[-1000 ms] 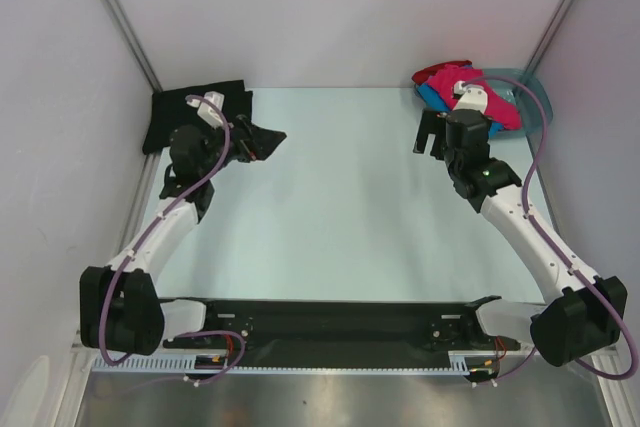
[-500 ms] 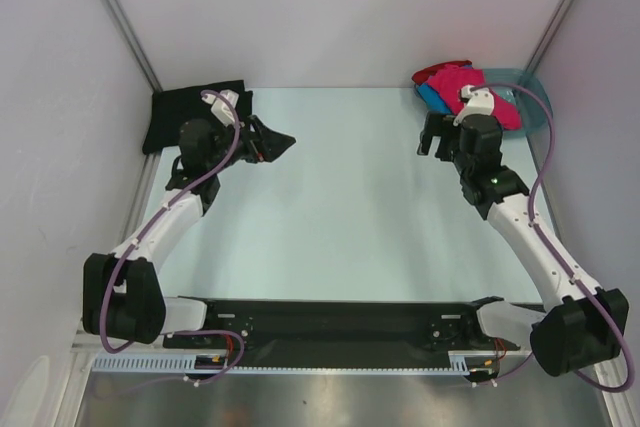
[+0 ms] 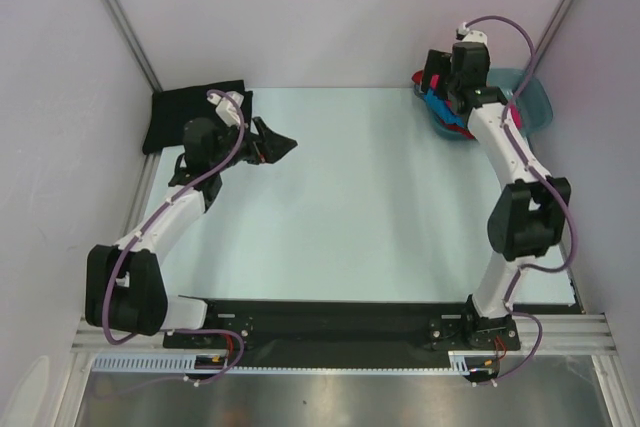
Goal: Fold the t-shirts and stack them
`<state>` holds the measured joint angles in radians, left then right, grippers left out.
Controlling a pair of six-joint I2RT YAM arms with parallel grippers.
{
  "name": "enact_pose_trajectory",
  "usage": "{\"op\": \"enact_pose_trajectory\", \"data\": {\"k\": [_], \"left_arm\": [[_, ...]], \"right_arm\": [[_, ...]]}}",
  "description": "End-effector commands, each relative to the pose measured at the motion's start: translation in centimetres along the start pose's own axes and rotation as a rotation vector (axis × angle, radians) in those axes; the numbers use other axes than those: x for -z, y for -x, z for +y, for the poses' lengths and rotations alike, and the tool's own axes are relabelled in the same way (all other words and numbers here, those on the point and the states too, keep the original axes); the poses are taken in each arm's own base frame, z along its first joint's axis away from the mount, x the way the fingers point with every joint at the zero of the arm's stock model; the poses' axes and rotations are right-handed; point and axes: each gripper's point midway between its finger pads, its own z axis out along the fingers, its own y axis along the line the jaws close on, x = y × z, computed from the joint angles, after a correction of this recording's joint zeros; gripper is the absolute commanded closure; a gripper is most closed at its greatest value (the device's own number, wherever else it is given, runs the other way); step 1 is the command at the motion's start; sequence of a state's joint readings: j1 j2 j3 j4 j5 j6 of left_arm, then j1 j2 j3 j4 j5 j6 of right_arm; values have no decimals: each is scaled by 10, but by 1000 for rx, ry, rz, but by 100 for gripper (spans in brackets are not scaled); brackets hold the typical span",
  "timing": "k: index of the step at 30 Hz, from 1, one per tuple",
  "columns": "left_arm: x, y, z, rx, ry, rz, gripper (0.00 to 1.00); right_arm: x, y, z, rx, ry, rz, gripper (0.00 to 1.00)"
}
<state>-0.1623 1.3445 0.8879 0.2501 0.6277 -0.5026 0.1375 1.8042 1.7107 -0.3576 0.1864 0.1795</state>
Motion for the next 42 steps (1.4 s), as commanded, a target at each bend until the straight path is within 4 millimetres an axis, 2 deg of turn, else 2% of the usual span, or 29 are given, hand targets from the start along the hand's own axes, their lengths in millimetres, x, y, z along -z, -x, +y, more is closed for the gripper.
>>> {"op": "enact_pose_trajectory", "data": {"k": [1,2,4,5,7,8,9,12,16,17,19,20,24,26,28,29,30,32,36,42], "left_arm": [[2,16,-7,-77,-1,-42,0],[1,14,-4,-85,8,-35,0],[-1,14,-1,-84,15,-25,0],[-3,11,2,-83,18,-15,0],[-6,9,3,-74,10,-11,0],[-7,8,5,-69,12,-8,0],[-9,6,6,-65,9,1,0],[-12,2,10,-59,9,11,0],[-15,0,14,-55,15,16,0],[-16,0,14,-50,14,17,0],[-19,-2,16,-45,9,23,0],[-19,-2,17,-40,7,26,0],[-22,-5,18,-34,-2,33,0],[-22,-4,15,-32,-10,33,0],[-21,-4,15,-31,-10,30,0],[-19,-3,13,-34,-14,27,0],[-19,-3,12,-36,-12,26,0],[-17,-2,11,-40,-13,22,0],[-17,-1,11,-40,-9,20,0],[-19,-3,13,-36,-10,27,0]], "right_arm": [[-23,31,-9,-60,-8,-14,1],[-47,3,-14,-49,-30,74,0],[-63,5,-21,-49,-63,75,1],[-83,-3,-23,-49,-71,83,1],[-99,-10,-28,-60,-75,103,3],[-103,2,-27,-60,-73,73,3],[-118,-12,-32,-50,-88,93,3],[-138,-17,-41,-41,-107,95,5],[-150,-19,-50,-28,-122,75,11],[-151,-19,-52,-24,-129,73,18],[-153,-19,-55,-19,-137,69,25],[-152,-17,-57,-16,-144,65,36],[-144,-8,-58,-13,-147,32,61],[-135,1,-56,-14,-142,4,67],[-130,10,-56,-12,-135,-29,60],[-125,12,-55,-6,-128,-34,31],[-125,14,-54,1,-118,-36,23],[-123,15,-55,1,-120,-33,15],[-126,17,-56,-3,-121,-36,14],[-137,7,-67,-13,-151,-17,34]]}}
